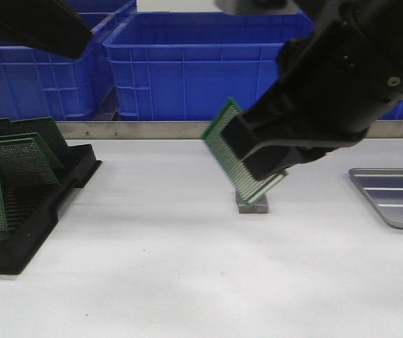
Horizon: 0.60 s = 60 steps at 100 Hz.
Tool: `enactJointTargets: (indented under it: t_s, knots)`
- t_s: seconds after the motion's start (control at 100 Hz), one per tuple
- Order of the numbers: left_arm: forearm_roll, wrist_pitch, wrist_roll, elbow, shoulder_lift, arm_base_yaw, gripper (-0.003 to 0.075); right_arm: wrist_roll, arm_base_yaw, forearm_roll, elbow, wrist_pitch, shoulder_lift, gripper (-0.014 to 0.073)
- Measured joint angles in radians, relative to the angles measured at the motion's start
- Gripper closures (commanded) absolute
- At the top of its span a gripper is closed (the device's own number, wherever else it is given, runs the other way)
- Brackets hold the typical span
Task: Place circuit board on tray
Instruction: 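Open left gripper and carry the board with right gripper toward the tray, then lower the board flat into the metal tray and open right gripper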
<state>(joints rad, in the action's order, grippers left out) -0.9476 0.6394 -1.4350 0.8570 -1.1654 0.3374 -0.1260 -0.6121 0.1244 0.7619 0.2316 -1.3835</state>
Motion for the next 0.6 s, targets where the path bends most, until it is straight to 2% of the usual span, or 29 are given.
enactJointTargets:
  t_s: [0.34, 0.48, 0.6]
  knots:
    - [0.002, -0.002, 0.0, 0.0, 0.0, -0.001, 0.0195, 0.002, 0.467, 0.114, 0.002, 0.032, -0.035, 0.0657]
    - [0.002, -0.002, 0.0, 0.0, 0.0, -0.001, 0.0195, 0.002, 0.578, 0.122, 0.002, 0.023, -0.096, 0.0657]
    - [0.002, -0.002, 0.0, 0.0, 0.0, -0.001, 0.0195, 0.004, 0.619, 0.123, 0.002, -0.005, -0.154, 0.0655]
